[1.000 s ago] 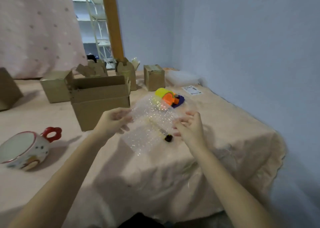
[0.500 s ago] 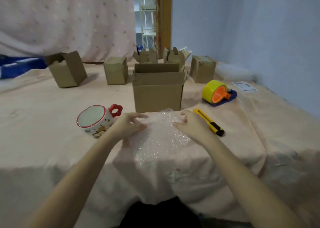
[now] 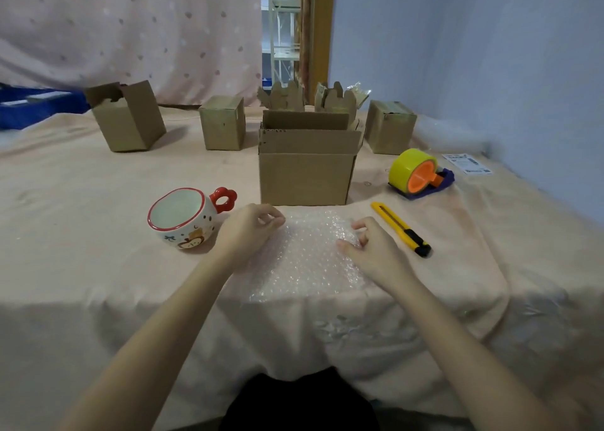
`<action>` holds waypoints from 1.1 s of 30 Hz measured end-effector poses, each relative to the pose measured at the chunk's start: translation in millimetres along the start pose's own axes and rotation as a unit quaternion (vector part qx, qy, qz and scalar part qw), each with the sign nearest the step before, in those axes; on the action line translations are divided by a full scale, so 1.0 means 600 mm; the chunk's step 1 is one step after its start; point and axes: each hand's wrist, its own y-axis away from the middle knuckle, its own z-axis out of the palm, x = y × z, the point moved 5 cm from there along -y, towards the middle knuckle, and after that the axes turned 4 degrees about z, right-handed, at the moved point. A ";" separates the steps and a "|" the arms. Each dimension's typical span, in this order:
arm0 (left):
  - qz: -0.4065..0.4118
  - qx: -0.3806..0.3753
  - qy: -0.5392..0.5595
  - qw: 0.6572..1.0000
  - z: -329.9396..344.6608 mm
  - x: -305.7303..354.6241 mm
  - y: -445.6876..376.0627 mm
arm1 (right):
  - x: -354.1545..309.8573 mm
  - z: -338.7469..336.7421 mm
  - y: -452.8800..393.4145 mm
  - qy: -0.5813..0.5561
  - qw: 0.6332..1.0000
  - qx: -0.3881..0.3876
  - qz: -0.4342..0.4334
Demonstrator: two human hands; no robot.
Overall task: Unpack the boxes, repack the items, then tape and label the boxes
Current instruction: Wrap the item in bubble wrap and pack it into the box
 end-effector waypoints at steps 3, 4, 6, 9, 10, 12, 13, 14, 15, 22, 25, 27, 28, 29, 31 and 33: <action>0.051 0.063 -0.226 0.971 -0.001 0.019 0.006 | -0.004 -0.001 0.004 0.016 1.000 0.009 -0.012; 0.083 0.084 -0.285 0.951 0.003 0.034 0.011 | -0.006 -0.001 0.005 0.022 1.000 0.007 -0.013; 0.182 0.094 -0.298 0.932 0.029 0.068 0.033 | -0.006 0.001 0.006 0.036 0.999 0.007 -0.012; 0.175 -0.082 -0.212 0.958 0.085 0.092 0.069 | -0.010 -0.003 0.009 0.056 0.998 0.012 -0.004; 0.133 -0.130 -0.189 0.964 0.094 0.086 0.074 | -0.014 -0.005 0.010 0.073 0.997 0.009 0.002; 0.092 -0.167 -0.191 0.963 0.103 0.072 0.070 | -0.028 -0.009 0.015 0.190 0.981 0.030 -0.022; 0.084 -0.173 -0.192 0.962 0.103 0.070 0.069 | -0.043 -0.011 0.020 0.263 0.959 0.070 -0.074; 0.084 -0.176 -0.198 0.961 0.105 0.068 0.067 | -0.060 -0.009 0.025 0.314 0.932 0.104 -0.147; 0.086 -0.176 -0.207 0.959 0.105 0.069 0.067 | -0.079 -0.004 0.032 0.326 0.910 0.124 -0.224; 0.053 -0.152 -0.209 0.965 0.096 0.069 0.079 | -0.049 0.052 0.004 0.326 0.920 -0.135 -0.170; 0.038 -0.137 -0.199 0.970 0.093 0.066 0.085 | -0.039 0.056 0.001 0.320 0.921 -0.160 -0.155; 0.015 -0.144 -0.203 0.968 0.092 0.065 0.087 | -0.038 0.057 -0.003 0.289 0.925 -0.205 -0.139; -0.004 -0.134 -0.218 0.967 0.089 0.062 0.088 | -0.043 0.050 -0.005 0.232 0.941 -0.215 -0.123; -0.026 -0.106 -0.237 0.965 0.081 0.059 0.090 | -0.047 0.037 -0.008 0.163 0.961 -0.196 -0.108; -0.059 0.021 -0.280 0.958 0.046 0.056 0.093 | -0.048 0.002 -0.015 0.110 0.987 -0.068 -0.100; -0.061 0.100 -0.325 0.938 0.023 0.048 0.097 | -0.041 -0.019 -0.015 0.138 0.987 0.041 -0.074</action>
